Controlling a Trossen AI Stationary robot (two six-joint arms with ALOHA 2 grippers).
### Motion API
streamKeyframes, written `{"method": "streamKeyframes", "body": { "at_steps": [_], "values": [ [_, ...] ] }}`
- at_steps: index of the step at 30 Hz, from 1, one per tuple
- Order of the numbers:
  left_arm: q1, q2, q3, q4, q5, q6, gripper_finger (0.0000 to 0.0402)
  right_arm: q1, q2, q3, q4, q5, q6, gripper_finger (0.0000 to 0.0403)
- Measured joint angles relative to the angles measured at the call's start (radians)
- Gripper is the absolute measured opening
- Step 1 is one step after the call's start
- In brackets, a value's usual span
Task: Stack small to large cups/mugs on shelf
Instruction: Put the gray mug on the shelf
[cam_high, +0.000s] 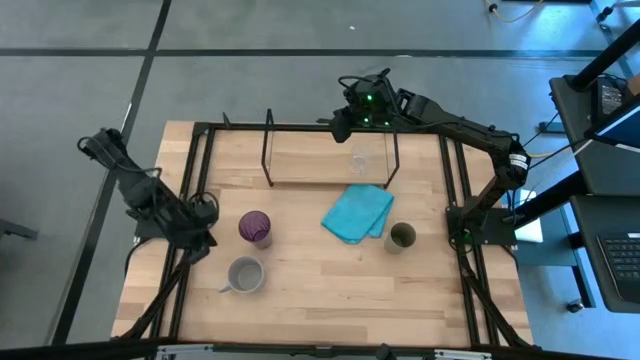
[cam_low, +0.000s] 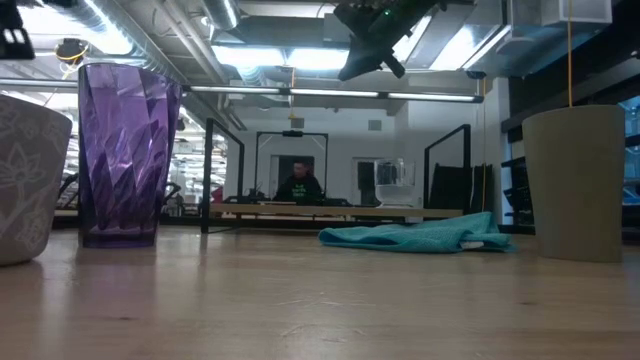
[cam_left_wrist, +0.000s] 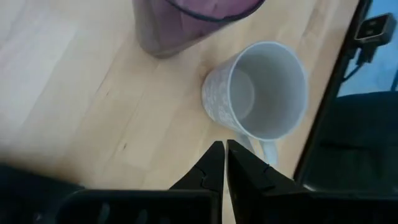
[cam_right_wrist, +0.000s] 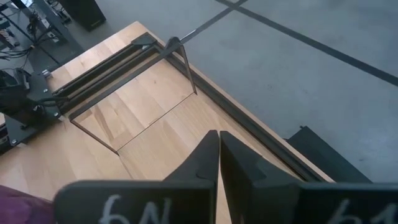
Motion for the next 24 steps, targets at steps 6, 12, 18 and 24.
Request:
{"method": "streamKeyframes", "body": {
  "at_steps": [6,12,18,24],
  "values": [
    [-0.047,0.047,-0.095,0.109,-0.024,-0.068,0.0032,0.000,0.000,0.000,-0.016,-0.001,0.000,0.0017],
    [-0.056,0.113,-0.116,0.166,-0.044,-0.105,0.0084,0.001,0.000,0.000,-0.046,-0.001,-0.001,0.0017],
    [-0.056,0.148,-0.116,0.198,-0.062,-0.132,0.0117,0.001,0.000,0.000,-0.046,-0.001,-0.012,0.0017],
    [-0.056,0.186,-0.116,0.230,-0.062,-0.131,0.0121,0.001,0.000,0.000,-0.046,-0.001,-0.044,0.0017]
  ]
}}
